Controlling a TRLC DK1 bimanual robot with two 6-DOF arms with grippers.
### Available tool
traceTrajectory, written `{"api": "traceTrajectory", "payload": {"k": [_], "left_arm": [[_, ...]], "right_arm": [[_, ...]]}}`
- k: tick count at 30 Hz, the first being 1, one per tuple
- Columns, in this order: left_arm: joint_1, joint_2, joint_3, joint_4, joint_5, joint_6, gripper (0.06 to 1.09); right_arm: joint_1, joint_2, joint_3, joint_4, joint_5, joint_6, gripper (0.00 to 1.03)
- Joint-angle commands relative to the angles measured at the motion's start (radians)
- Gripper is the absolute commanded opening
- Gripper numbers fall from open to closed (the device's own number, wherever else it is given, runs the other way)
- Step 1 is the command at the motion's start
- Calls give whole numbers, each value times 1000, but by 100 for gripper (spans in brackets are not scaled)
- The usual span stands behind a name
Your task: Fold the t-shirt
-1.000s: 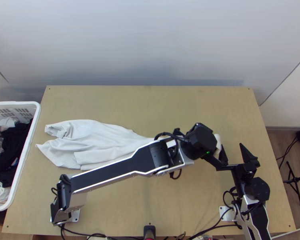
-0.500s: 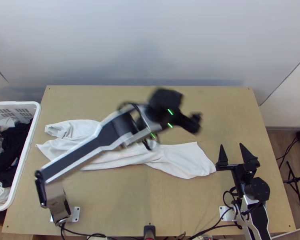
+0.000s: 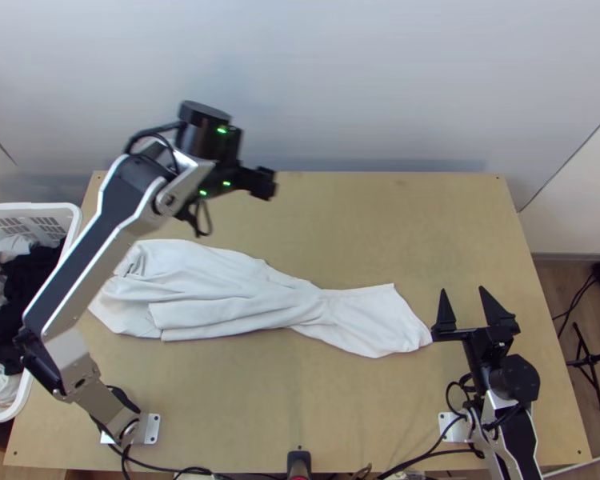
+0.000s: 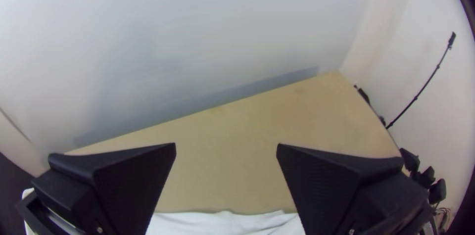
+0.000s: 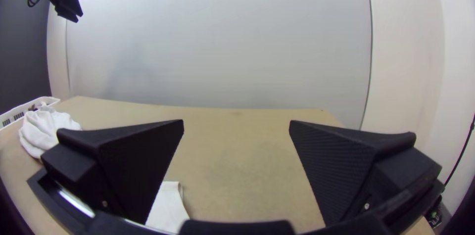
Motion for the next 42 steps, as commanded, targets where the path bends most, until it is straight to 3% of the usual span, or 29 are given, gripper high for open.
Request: {"api": "traceTrajectory", "payload": {"k": [1, 13, 15, 36, 38, 40, 42], "left_arm": [[159, -72, -86, -111, 1, 43, 104], [268, -333, -491, -121, 30, 43, 104], [286, -351, -515, -123, 30, 40, 104], [325, -362, -677, -20, 32, 19, 104], [328, -362, -687, -17, 32, 19, 104], [332, -365, -692, -15, 32, 15, 104], [337, -371, -701, -14, 32, 15, 104]], "right_arm": [[0, 0, 0, -1, 0, 0, 99], [0, 0, 0, -1, 0, 0, 99], [15, 0, 0, -1, -3, 35, 99], [26, 0, 0, -1, -1, 35, 99], [34, 0, 0, -1, -3, 72, 99], [55, -1, 0, -1, -3, 182, 99], [58, -1, 0, -4, -4, 174, 99]]}}
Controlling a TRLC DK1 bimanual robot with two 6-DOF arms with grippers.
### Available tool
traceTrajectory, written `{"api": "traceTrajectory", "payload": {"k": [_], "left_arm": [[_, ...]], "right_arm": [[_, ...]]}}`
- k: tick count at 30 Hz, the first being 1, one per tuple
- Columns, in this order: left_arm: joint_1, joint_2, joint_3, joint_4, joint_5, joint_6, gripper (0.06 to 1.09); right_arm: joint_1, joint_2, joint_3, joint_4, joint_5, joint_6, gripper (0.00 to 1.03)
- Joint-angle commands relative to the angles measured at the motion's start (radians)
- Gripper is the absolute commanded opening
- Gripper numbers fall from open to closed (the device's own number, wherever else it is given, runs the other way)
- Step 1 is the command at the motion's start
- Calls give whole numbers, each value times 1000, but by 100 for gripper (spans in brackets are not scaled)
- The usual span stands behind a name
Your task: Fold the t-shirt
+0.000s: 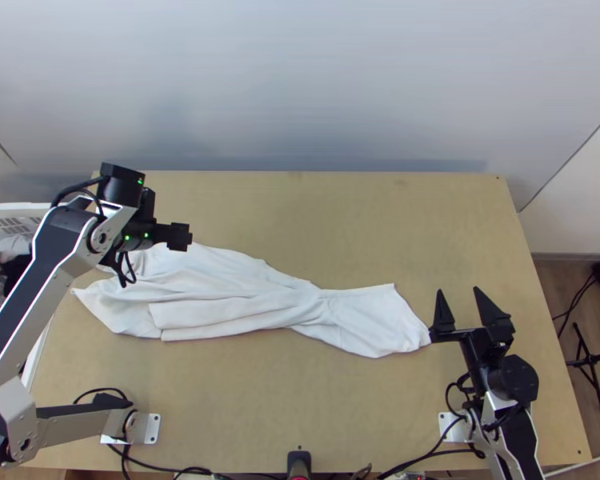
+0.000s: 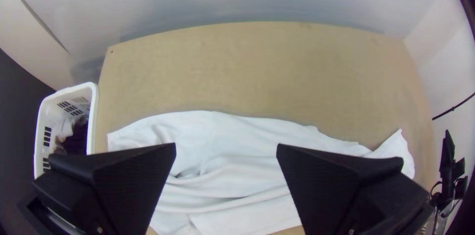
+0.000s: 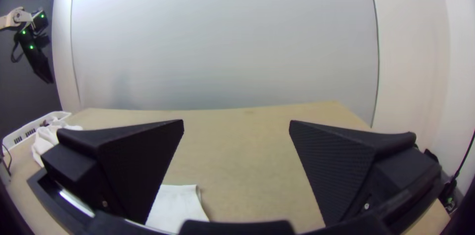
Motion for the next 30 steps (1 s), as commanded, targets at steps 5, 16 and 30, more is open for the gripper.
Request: {"api": "traceTrajectory", "payload": {"k": [5, 16, 30], "left_arm": [[19, -19, -72, 45, -2, -4, 104], [19, -42, -185, 159, 11, -21, 104], [29, -79, -282, 249, 32, -15, 104]], "right_arm": [[50, 7, 17, -19, -39, 76, 99], [248, 786, 572, -261, -234, 170, 99], [509, 1518, 1218, -540, -453, 588, 99]]}}
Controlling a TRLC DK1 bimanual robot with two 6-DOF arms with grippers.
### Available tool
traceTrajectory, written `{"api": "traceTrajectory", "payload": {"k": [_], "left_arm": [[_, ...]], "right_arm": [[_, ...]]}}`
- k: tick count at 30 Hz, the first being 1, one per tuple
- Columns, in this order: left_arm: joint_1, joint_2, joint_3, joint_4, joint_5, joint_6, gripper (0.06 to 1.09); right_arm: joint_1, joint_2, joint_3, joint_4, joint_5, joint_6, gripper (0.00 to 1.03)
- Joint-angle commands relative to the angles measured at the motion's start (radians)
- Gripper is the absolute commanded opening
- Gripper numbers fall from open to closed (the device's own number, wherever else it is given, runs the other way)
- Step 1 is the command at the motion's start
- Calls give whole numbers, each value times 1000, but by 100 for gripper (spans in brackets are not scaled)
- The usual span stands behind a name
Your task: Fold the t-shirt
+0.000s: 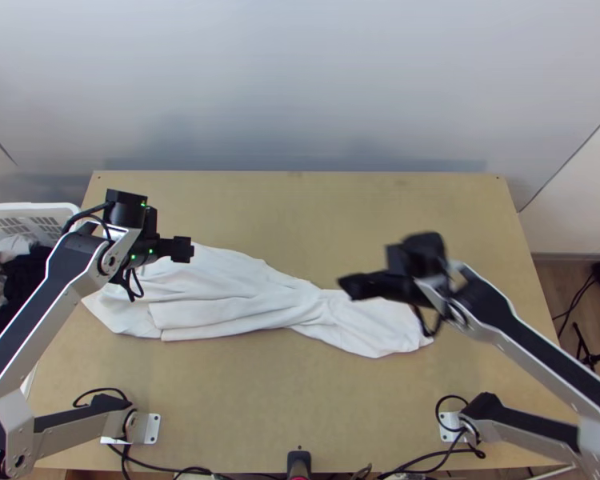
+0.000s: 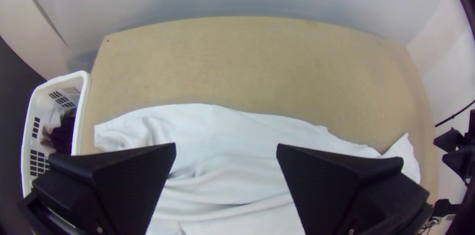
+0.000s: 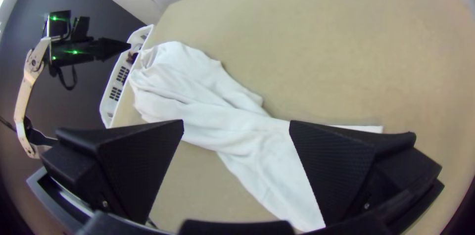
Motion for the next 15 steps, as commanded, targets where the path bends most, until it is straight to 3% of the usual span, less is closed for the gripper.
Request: {"api": "traceTrajectory", "payload": {"k": [1, 9, 12, 15], "left_arm": [[4, -7, -38, 39, 13, 4, 104], [23, -19, -51, 60, 23, 16, 104], [38, -21, -41, 60, 23, 24, 104], [49, -21, -43, 65, 25, 24, 104]], "right_arm": [[91, 319, 267, -58, -125, 200, 99], [99, 618, 447, -58, -154, 229, 99], [117, 678, 494, -53, -152, 229, 91], [140, 742, 569, -38, -149, 225, 90]]}}
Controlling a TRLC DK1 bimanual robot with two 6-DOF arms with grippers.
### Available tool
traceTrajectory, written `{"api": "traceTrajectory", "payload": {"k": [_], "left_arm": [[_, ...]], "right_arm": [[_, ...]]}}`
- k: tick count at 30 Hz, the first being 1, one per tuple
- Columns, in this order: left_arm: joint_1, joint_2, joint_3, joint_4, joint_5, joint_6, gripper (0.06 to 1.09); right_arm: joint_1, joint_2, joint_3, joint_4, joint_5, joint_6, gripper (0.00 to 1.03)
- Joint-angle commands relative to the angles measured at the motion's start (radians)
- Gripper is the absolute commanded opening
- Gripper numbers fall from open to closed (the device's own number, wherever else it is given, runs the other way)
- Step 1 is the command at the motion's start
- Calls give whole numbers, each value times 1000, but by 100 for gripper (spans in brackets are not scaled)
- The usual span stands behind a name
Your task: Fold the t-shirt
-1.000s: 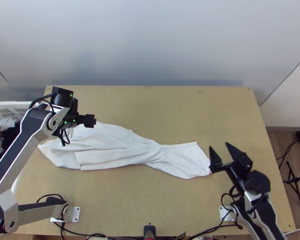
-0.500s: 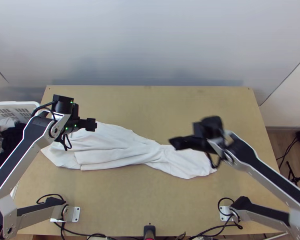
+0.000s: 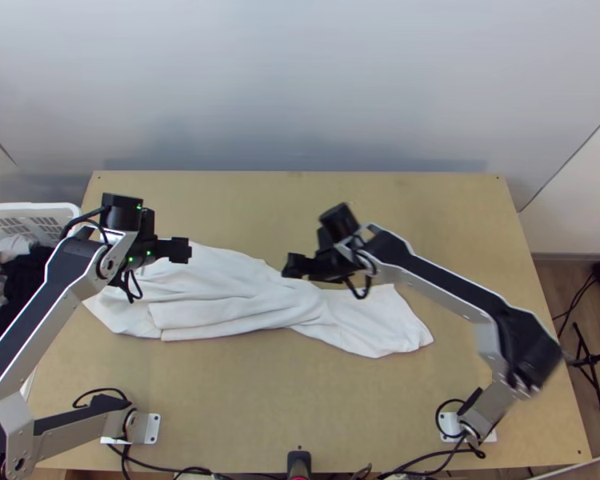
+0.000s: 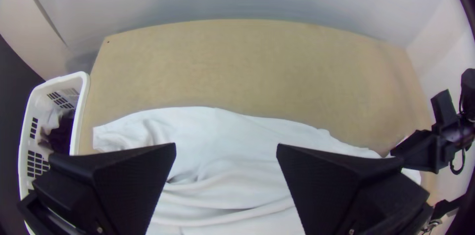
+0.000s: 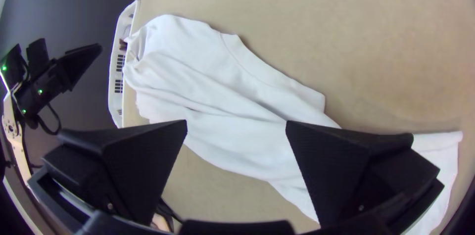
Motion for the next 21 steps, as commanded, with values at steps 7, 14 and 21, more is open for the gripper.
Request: {"api": "traceTrajectory", "payload": {"k": [7, 14, 21], "left_arm": [[24, -7, -24, 33, 5, 7, 104], [46, -19, -26, 35, 3, 8, 104], [69, -24, -37, 92, 3, -1, 104]], "right_arm": [[61, 326, 373, 15, 11, -62, 90], [62, 447, 550, 15, 14, -87, 90], [78, 573, 745, -16, 40, -79, 90]]}}
